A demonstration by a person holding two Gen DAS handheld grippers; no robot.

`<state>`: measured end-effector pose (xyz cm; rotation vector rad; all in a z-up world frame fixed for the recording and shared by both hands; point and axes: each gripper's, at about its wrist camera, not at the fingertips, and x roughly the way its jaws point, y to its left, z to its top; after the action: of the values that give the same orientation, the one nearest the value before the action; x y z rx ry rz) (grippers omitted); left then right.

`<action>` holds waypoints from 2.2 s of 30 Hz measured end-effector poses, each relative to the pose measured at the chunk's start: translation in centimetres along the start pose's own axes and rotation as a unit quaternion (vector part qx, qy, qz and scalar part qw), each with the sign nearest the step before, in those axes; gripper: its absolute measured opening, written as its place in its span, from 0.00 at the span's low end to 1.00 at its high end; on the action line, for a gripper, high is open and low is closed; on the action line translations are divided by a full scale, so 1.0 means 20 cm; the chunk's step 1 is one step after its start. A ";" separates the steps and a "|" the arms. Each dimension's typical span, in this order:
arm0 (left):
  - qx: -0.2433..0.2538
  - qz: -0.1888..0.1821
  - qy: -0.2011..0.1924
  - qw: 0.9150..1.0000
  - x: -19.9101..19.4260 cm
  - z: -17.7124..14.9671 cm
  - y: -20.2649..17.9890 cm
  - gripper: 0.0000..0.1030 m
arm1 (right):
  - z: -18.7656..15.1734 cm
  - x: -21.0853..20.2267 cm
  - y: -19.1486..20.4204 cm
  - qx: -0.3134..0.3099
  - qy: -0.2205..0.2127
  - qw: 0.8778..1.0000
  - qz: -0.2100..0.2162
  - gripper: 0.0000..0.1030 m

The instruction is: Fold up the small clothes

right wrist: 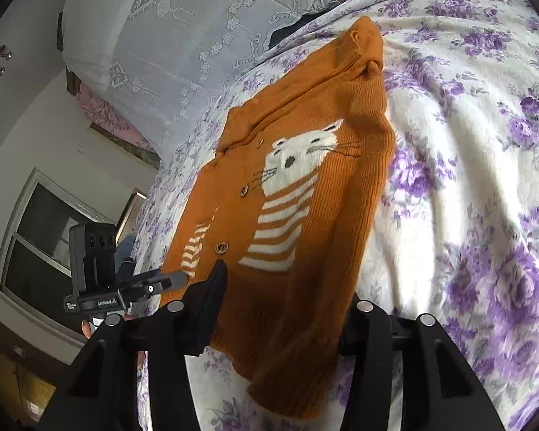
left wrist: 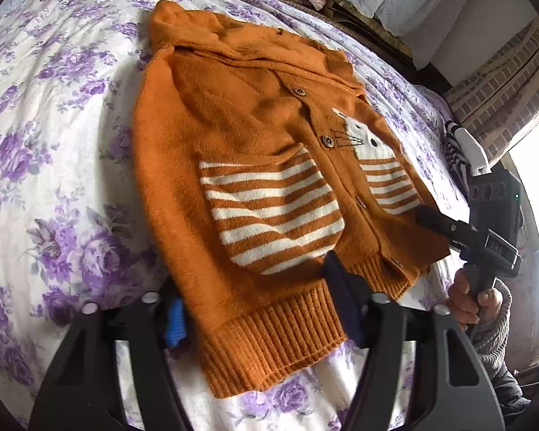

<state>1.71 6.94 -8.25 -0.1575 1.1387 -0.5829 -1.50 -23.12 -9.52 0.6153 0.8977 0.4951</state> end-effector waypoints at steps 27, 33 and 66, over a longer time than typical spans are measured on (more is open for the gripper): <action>0.029 0.045 -0.067 0.996 -0.15 0.11 -0.05 0.10 | 0.10 -0.08 0.07 -0.019 -0.041 0.999 -0.018 0.07; 0.024 0.048 -0.073 0.996 -0.15 0.18 -0.04 0.08 | 0.17 -0.08 0.08 -0.023 -0.045 0.998 -0.025 0.07; -0.035 0.024 -0.082 0.996 -0.30 0.22 0.18 0.51 | 0.47 0.08 0.02 0.011 -0.057 0.998 -0.021 0.07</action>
<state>5.04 12.29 -2.93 -0.2338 1.0003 -0.4794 7.12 -24.51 -5.71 0.6380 0.8071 0.4089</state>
